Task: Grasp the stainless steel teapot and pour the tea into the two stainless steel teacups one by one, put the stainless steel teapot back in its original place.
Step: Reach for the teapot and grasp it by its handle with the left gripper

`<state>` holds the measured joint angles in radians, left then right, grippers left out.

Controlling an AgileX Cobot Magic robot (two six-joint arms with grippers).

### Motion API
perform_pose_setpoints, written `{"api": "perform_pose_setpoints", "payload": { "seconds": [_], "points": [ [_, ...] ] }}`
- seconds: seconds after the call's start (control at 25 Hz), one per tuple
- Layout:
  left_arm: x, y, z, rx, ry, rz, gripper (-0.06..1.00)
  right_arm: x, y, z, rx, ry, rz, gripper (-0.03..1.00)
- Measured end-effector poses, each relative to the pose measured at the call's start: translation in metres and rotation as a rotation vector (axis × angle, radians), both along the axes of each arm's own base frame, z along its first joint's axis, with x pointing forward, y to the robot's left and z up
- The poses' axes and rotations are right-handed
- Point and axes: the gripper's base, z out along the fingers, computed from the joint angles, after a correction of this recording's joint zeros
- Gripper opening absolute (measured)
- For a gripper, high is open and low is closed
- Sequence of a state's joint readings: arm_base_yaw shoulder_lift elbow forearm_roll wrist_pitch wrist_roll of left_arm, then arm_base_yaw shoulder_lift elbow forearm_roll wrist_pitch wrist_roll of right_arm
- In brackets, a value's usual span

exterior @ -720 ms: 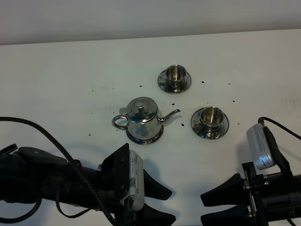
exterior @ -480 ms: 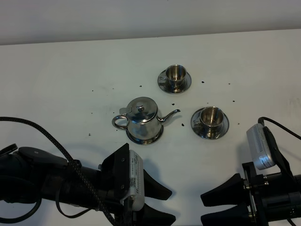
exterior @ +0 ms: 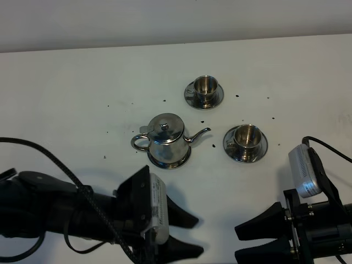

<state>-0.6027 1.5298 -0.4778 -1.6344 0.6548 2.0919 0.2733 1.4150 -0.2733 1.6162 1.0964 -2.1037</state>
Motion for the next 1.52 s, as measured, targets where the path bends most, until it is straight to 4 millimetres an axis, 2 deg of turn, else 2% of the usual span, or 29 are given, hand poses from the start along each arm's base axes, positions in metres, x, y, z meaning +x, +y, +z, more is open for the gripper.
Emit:
{"api": "perform_pose_setpoints", "payload": {
  "seconds": [0.12,0.36,0.64,0.8,0.88,1.04,1.24,1.4,1.52],
  "points": [
    [0.0,0.004,0.015,-0.01,-0.062,0.043,0.5,0.0,0.0,0.0,0.001,0.0,-0.004,0.41],
    [-0.007,0.016,0.059,-0.1,-0.188,0.159,0.5,0.002,0.0,0.001,0.008,0.0,-0.019,0.41],
    [-0.006,0.047,0.1,-0.155,-0.231,0.563,0.5,0.027,0.004,0.012,-0.046,0.029,-0.096,0.41],
    [-0.009,0.066,0.133,-0.286,-0.229,0.788,0.5,0.044,0.006,0.023,-0.099,0.054,-0.118,0.41],
    [-0.013,0.073,0.148,-0.362,-0.224,0.841,0.5,0.052,0.007,0.03,-0.114,0.063,-0.121,0.41],
    [-0.023,0.078,0.175,-0.493,-0.204,0.847,0.5,0.064,0.01,0.044,-0.138,0.072,-0.124,0.41],
    [-0.033,0.07,0.194,-0.583,-0.132,0.731,0.5,0.074,0.01,0.063,-0.203,0.085,-0.121,0.41],
    [-0.039,0.065,0.201,-0.589,-0.094,0.647,0.5,0.074,0.003,0.096,-0.297,0.088,-0.176,0.41],
    [-0.044,0.063,0.208,-0.563,-0.068,0.596,0.49,0.067,-0.007,0.125,-0.366,0.07,-0.272,0.41]
  ]
}}
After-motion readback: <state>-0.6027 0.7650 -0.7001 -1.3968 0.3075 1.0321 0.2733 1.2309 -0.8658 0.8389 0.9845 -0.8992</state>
